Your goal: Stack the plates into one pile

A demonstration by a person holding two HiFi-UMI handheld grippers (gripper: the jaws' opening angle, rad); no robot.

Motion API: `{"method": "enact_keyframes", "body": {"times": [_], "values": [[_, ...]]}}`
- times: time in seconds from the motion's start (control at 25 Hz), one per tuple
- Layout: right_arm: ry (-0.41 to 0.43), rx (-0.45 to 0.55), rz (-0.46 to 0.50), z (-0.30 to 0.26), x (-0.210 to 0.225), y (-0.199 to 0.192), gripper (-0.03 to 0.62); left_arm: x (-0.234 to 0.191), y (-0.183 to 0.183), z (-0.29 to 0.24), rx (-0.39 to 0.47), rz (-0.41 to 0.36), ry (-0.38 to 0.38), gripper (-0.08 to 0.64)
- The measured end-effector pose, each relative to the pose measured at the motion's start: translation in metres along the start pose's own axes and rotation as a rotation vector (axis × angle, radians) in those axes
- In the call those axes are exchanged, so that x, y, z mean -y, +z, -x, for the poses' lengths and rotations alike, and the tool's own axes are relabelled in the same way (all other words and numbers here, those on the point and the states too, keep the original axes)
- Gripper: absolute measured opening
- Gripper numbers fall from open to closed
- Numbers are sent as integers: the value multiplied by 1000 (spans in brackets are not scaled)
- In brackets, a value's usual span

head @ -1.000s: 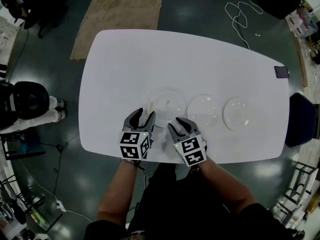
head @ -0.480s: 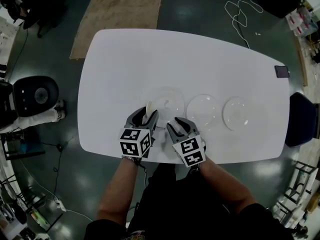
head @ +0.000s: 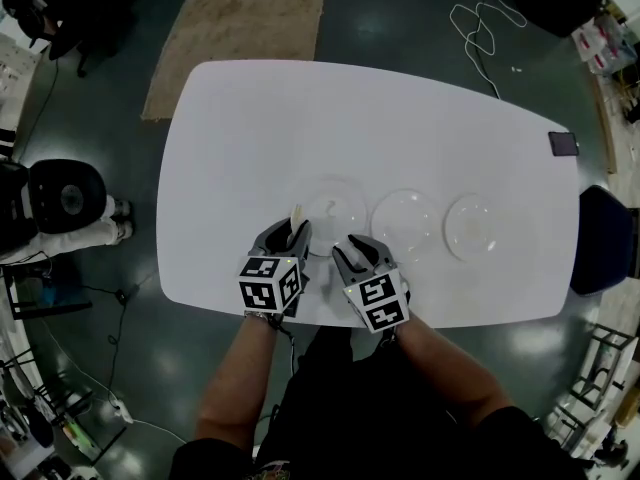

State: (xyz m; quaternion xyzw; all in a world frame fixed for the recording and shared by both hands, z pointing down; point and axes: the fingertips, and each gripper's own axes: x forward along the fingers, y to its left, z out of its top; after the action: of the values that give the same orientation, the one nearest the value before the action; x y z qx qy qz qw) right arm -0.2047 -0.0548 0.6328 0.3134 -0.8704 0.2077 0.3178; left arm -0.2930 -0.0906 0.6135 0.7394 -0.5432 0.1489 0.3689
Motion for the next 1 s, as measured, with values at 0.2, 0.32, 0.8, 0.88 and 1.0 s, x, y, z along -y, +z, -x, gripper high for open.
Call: {"method": "enact_keyframes", "body": {"times": [0.2, 0.32, 0.8, 0.88, 1.0], "values": [[5, -3, -1, 2, 0, -1, 149, 1, -1, 2, -5, 33, -2, 103], [7, 12, 3, 6, -2, 3, 150, 2, 1, 4, -1, 70, -9, 92], [-18, 80, 20, 39, 3, 24, 150, 20, 18, 27, 73, 218, -91, 34], [-33, 98, 20, 49, 6, 27, 150, 25, 23, 34, 87, 205, -93, 28], [-64, 118, 12, 63, 17, 27, 149, 32, 27, 41, 95, 161, -85, 26]]}}
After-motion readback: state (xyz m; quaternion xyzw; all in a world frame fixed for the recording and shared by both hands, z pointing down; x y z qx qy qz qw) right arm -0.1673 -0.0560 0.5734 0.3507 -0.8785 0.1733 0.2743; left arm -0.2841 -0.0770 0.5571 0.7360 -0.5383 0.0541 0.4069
